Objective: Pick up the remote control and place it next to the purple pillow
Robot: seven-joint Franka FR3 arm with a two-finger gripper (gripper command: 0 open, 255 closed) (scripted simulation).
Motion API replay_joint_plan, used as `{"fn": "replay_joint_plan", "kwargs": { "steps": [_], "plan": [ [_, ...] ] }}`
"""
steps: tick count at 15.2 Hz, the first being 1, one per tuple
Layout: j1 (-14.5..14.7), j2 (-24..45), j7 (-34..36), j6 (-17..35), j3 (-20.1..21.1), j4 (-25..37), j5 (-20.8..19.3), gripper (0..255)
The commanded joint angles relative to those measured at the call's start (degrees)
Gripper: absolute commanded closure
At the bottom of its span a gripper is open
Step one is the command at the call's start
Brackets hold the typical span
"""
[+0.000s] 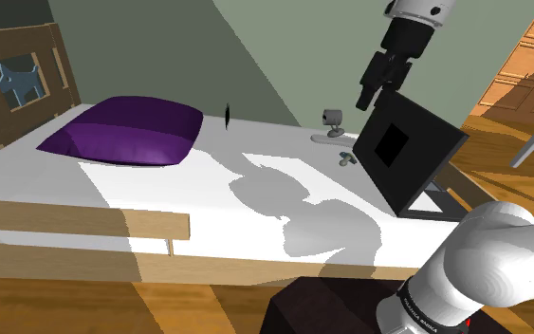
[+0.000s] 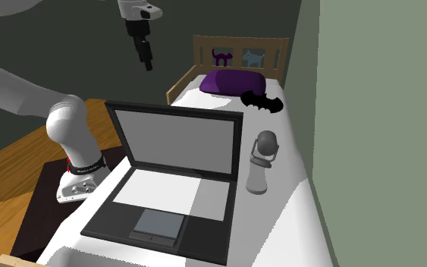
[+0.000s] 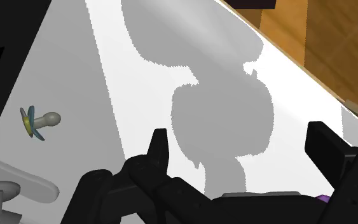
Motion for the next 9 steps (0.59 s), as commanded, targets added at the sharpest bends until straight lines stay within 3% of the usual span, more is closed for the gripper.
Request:
{"fn": "replay_joint_plan", "kwargs": {
  "steps": [1,9],
  "plan": [
    [0.0,0.0,0.0,0.0,0.0,0.0,0.0,0],
    [0.1,4.8,-17.1,8.1,-9.6,-4.4,-7.1,0]
  ]
}}
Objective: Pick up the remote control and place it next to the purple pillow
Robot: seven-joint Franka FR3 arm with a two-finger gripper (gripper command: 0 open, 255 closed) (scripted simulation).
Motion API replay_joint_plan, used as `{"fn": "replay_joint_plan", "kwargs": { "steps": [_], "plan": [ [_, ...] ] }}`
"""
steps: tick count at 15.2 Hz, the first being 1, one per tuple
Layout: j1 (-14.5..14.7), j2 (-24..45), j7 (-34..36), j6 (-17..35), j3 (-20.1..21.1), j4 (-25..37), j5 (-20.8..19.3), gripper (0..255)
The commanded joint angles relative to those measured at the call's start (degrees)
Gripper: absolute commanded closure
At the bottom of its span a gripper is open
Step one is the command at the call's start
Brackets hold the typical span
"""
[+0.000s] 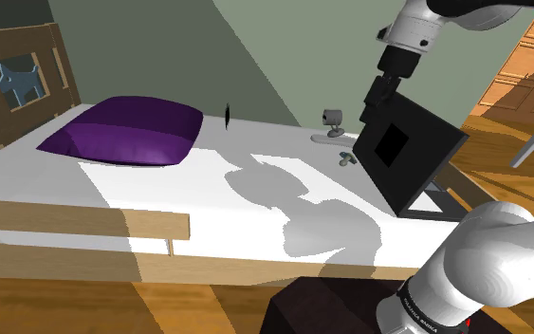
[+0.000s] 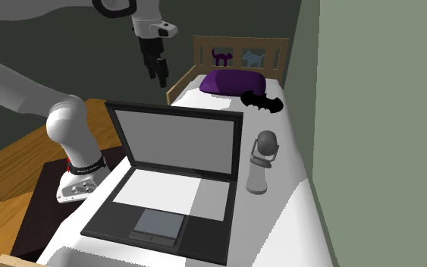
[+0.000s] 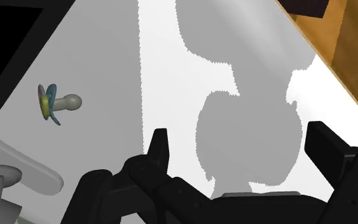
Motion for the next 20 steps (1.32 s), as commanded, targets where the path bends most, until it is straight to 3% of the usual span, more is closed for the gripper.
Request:
{"fn": "replay_joint_plan", "kwargs": {
  "steps": [1,11,16,20],
  "plan": [
    [0.1,2.3,-4.5,2.6,-2.6,-0.4,-1.7,0],
    [1.7,17.5,-25.5,14.2,-14.5,3.0,-5.8,0],
    [3.2,27.9,-36.7,19.4,-19.9,8.0,-4.0,0],
    [3.8,37.5,-46.4,22.5,-23.2,13.6,0.0,0]
  ]
}}
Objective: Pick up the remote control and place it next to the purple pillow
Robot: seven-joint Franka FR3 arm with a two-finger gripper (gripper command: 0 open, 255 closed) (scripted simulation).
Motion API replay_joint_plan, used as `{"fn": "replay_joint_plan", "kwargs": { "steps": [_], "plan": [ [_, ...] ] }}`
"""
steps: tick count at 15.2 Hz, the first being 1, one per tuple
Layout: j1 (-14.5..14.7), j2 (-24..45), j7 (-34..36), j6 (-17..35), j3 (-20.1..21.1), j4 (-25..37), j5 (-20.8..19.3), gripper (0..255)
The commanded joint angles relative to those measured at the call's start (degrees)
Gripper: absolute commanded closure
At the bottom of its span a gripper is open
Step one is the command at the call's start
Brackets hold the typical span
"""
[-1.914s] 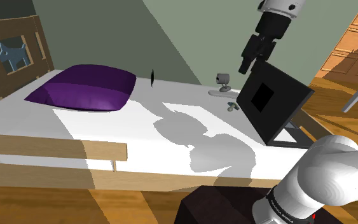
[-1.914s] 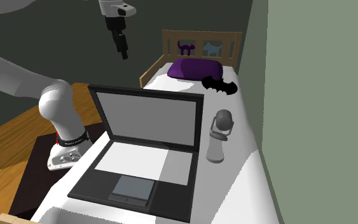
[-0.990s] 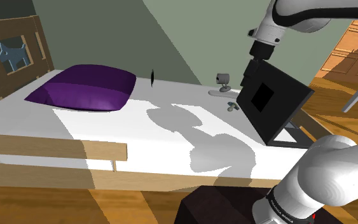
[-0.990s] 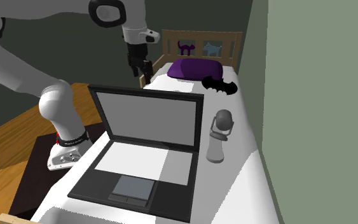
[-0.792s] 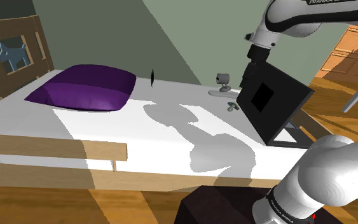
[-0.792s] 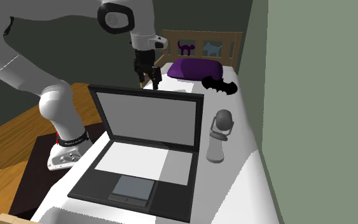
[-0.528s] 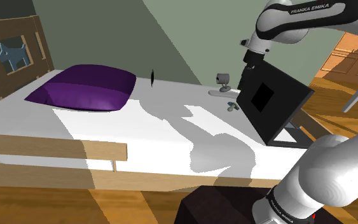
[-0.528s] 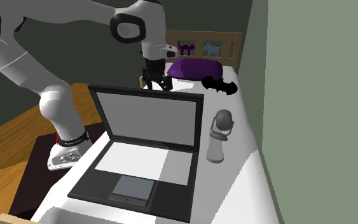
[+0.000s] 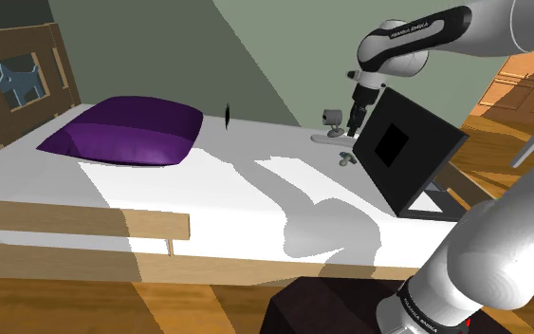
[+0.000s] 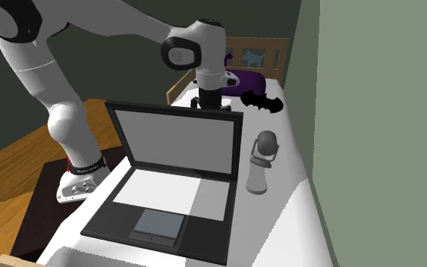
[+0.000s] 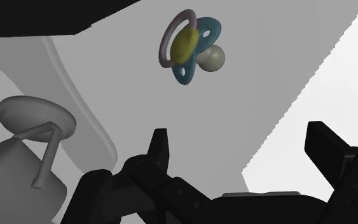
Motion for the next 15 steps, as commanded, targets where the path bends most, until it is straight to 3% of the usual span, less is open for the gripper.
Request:
{"fn": "replay_joint_plan", "kwargs": {
  "steps": [1,6,11,15],
  "plan": [
    [-0.1,5.4,-5.6,1.4,-1.6,3.4,2.5,0],
    [-2.3,18.4,-17.4,2.9,-2.5,12.8,9.7,0],
    [-7.1,31.1,-26.7,2.3,-0.2,24.7,15.6,0],
    [-10.6,39.0,-31.1,0.9,1.9,33.9,18.0,0]
  ]
}}
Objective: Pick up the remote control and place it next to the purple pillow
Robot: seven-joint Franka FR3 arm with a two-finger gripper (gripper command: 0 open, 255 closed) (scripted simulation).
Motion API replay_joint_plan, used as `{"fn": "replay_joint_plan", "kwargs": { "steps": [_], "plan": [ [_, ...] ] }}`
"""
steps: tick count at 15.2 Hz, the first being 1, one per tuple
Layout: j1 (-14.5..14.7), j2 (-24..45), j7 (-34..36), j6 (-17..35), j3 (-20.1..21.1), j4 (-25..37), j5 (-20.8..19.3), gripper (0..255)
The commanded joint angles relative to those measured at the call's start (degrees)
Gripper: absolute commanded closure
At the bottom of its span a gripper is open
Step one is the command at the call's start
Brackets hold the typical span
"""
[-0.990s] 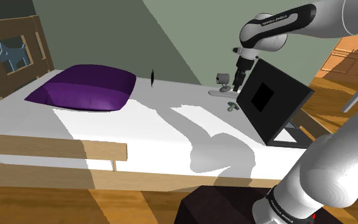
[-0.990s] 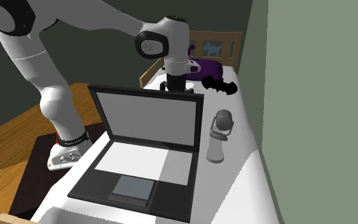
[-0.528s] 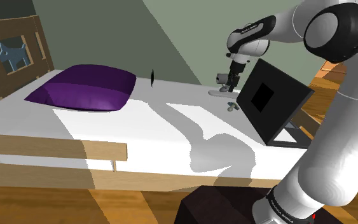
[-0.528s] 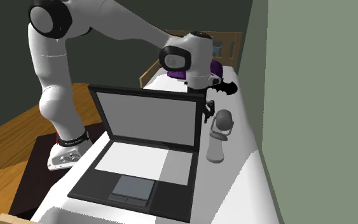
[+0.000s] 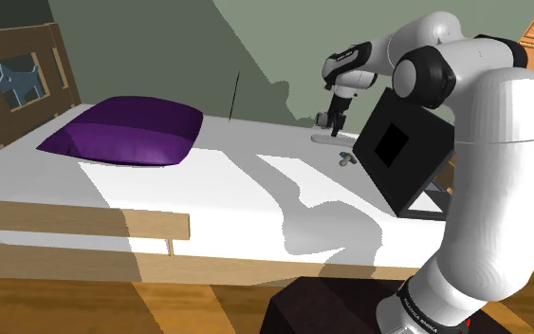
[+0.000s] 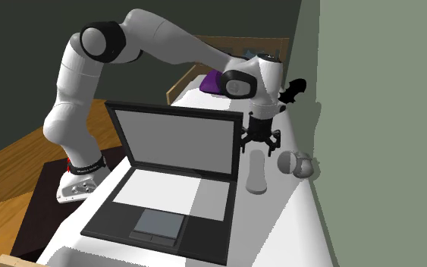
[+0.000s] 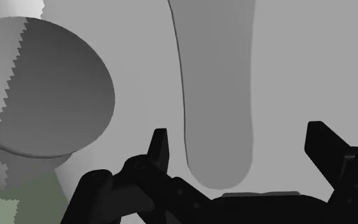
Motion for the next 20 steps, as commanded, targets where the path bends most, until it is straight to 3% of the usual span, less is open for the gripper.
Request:
{"fn": "replay_joint_plan", "kwargs": {
  "steps": [1,7,15,16,20],
  "plan": [
    [-0.8,2.2,-1.1,0.5,0.6,1.6,0.8,0],
    [-1.2,4.3,-1.8,4.4,1.4,-0.3,2.0,0],
    [-1.2,4.3,-1.8,4.4,1.4,-0.3,2.0,0],
    [-1.2,4.3,-1.8,4.4,1.4,-0.3,2.0,255],
    [-1.2,4.3,-1.8,4.4,1.4,-0.3,2.0,255]
  ]
}}
